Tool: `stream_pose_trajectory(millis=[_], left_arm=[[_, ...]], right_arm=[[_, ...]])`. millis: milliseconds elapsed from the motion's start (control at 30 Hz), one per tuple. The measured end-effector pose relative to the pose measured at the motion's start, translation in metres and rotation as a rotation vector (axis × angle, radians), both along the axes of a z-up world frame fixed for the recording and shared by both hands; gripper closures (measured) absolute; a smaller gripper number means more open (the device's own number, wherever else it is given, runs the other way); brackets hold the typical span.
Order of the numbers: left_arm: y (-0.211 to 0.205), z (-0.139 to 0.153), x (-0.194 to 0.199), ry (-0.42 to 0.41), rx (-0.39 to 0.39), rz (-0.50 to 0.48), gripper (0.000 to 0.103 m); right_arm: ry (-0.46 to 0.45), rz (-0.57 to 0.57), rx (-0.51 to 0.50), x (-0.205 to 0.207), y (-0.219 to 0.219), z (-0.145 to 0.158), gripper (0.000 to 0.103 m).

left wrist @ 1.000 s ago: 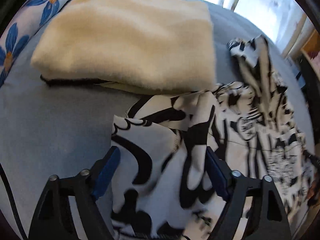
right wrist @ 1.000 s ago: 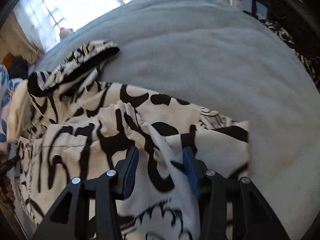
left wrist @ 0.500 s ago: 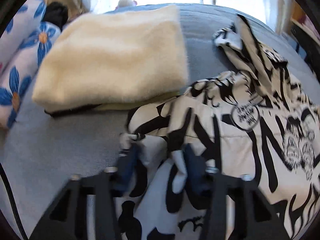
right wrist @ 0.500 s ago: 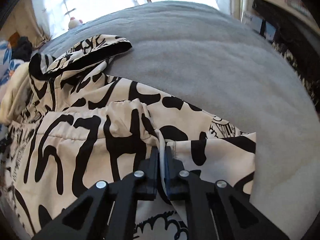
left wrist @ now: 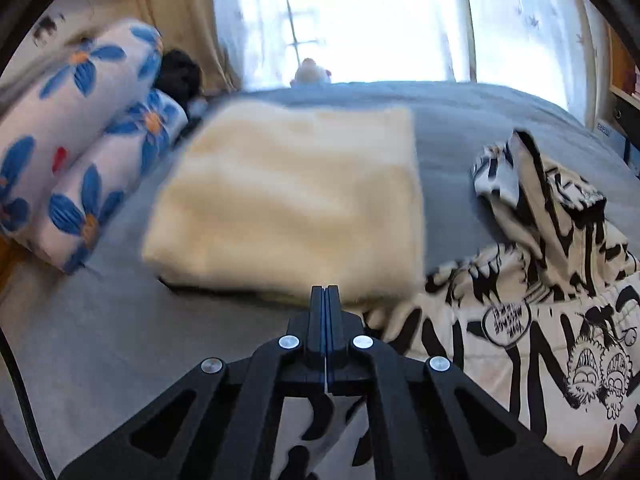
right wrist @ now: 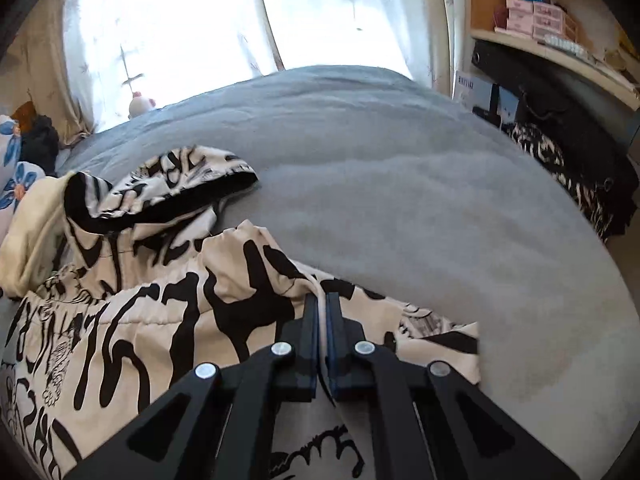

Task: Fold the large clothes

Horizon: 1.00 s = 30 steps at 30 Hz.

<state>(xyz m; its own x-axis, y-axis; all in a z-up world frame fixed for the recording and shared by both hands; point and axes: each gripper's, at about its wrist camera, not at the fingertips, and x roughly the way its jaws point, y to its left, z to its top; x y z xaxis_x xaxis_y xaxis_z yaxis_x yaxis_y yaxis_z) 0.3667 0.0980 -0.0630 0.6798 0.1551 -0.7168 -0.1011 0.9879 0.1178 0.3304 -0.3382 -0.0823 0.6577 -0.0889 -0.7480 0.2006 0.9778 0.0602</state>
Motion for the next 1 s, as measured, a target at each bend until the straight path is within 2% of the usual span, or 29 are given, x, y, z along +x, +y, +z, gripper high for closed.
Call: stream_pose_trajectory(millis=[67,100,233,433,500,533,567,667,767,833,933,1000], left_arm=[[0.006,-0.016,0.005,0.079,-0.156,-0.068,0.103],[0.008,-0.02,0.006,0.086,-0.188,-0.082,0.103],[0.02,-0.027,0.011,0.092,-0.227,-0.112,0.095],[0.031,-0.028,0.018,0.116,-0.327,-0.165,0.083],[0.037,-0.026,0.019,0.121,-0.384,-0.192,0.07],[0.037,-0.026,0.02,0.13,-0.412,-0.2,0.054],[0.039,-0.027,0.02,0.138,-0.431,-0.208,0.05],[0.037,-0.028,0.019,0.152,-0.423,-0.227,0.049],[0.026,-0.043,0.024,0.234,-0.381,-0.249,0.049],[0.014,-0.051,0.024,0.261,-0.306,-0.262,0.049],[-0.001,-0.054,0.019,0.239,-0.239,-0.289,0.098],[-0.017,-0.049,0.011,0.189,-0.128,-0.278,0.099]], right_arm=[[0.033,-0.013,0.01,0.003,-0.001,-0.011,0.1],[0.043,-0.016,0.021,0.004,-0.002,-0.015,0.1],[0.07,-0.02,0.105,0.004,-0.014,-0.027,0.1],[0.098,-0.016,0.14,0.004,-0.016,-0.036,0.099],[0.101,-0.014,0.149,0.004,-0.017,-0.038,0.099],[0.101,-0.013,0.151,0.004,-0.017,-0.039,0.099],[0.102,-0.013,0.153,0.005,-0.017,-0.04,0.099],[0.105,-0.011,0.159,0.006,-0.019,-0.043,0.099],[0.109,-0.011,0.157,0.006,-0.018,-0.044,0.099],[0.111,-0.01,0.152,0.006,-0.017,-0.045,0.099],[0.109,-0.009,0.147,0.005,-0.016,-0.045,0.099],[0.104,-0.012,0.136,0.003,-0.015,-0.043,0.099]])
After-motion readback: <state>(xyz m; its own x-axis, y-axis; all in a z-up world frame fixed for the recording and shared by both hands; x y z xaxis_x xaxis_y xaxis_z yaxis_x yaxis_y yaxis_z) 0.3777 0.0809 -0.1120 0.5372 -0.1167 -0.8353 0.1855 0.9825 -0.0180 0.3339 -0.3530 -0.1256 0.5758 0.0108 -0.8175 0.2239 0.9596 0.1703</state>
